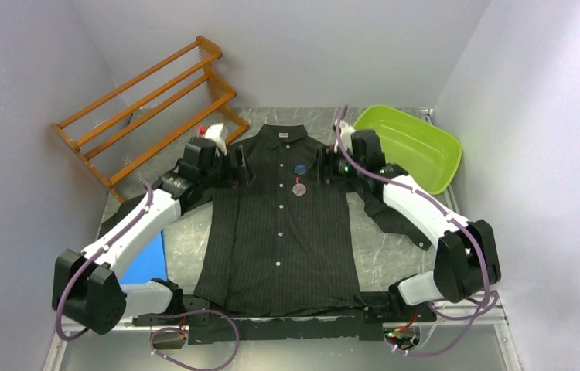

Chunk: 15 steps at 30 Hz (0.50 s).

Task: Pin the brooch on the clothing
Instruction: Flatten out the clothes at the center of the board.

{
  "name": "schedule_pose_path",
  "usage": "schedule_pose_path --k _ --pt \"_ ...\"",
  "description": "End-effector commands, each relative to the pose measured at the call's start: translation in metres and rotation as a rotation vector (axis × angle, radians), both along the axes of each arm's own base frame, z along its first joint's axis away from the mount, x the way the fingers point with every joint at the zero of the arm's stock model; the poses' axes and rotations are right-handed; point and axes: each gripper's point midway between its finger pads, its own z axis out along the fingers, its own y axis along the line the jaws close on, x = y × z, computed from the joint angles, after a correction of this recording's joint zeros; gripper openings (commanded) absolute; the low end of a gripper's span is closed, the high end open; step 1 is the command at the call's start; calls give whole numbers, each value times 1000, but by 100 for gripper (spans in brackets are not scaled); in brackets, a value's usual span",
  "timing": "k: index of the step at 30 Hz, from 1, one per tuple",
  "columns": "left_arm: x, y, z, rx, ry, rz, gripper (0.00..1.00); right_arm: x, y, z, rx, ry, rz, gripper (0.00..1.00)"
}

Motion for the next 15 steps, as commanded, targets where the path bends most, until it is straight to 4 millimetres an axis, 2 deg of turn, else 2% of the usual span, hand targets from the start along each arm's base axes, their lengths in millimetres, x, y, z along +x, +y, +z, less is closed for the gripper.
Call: schedule_pose_path --k 1,5,8,11,15 --pt "-62 16 -58 -55 249 65 92 -43 -9 -37 5 74 -13 72" --pt "-105 27 -101 -91 396 126 87 -82 -25 -73 -14 175 -57 72" --pt "-133 37 -129 -74 513 173 86 -110 -38 -104 -133 277 -101 72" --pt "-154 40 -147 -45 617 183 86 -140 -30 -126 -262 332 -80 73" --pt "-173 53 -173 20 717 256 88 -170 -27 -162 -331 436 -92 74"
